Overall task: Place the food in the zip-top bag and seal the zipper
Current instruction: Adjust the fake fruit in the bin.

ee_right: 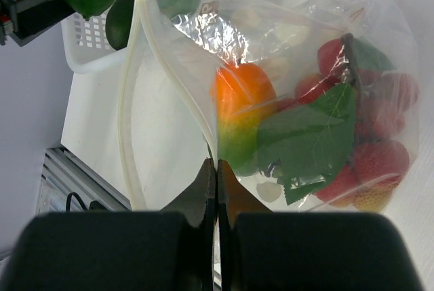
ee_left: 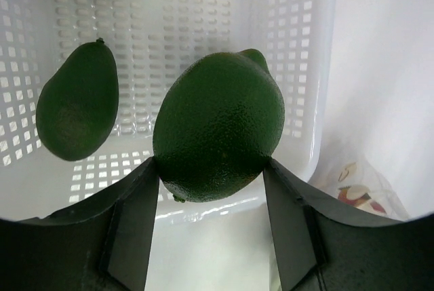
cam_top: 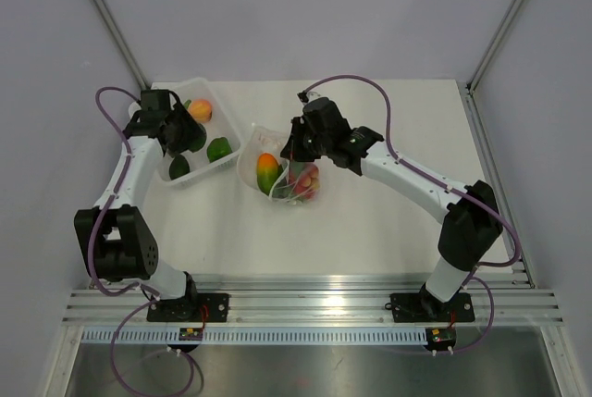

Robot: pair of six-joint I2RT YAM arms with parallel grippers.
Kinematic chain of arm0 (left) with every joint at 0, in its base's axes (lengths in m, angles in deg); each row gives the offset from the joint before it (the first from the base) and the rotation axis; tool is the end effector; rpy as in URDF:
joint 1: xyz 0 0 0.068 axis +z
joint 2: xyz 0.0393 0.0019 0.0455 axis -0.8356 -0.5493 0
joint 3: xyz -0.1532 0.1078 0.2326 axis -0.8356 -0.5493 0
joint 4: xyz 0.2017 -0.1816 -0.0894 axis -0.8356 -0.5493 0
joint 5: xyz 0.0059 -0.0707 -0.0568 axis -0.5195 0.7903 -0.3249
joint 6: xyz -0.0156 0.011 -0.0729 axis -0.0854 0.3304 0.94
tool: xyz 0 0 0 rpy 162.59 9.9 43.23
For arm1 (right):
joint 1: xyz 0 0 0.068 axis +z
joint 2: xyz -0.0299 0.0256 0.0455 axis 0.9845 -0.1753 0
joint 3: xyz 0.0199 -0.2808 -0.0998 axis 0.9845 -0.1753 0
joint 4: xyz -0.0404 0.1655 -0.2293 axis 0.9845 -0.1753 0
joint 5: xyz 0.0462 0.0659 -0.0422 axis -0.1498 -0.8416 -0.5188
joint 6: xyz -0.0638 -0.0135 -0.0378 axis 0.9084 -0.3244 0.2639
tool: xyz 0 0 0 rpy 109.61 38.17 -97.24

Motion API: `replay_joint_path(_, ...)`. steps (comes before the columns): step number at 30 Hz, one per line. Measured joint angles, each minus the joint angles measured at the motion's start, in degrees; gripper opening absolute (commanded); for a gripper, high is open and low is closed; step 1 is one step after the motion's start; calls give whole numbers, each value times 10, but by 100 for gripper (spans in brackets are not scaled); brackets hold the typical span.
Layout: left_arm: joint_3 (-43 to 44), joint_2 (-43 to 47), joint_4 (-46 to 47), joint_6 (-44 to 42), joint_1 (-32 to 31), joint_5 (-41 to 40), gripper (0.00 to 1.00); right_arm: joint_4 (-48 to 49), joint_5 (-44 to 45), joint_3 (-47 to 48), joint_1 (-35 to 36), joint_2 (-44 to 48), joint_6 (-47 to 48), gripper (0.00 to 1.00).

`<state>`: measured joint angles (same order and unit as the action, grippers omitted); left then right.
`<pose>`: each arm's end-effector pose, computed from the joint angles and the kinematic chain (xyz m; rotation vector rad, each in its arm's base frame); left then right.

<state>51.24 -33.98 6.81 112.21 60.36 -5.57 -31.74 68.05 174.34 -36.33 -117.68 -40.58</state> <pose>0.3759 0.0233 0.2958 -0.7854 2.2760 -0.2691 0.3228 0.3131 0.3293 -0.2470 2.2712 0.8196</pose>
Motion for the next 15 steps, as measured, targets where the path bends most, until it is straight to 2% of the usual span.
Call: replay_joint_path(15, 37, 54, -66, -53, -4, 27, 27, 1, -1, 0, 0, -2, -1, 0)
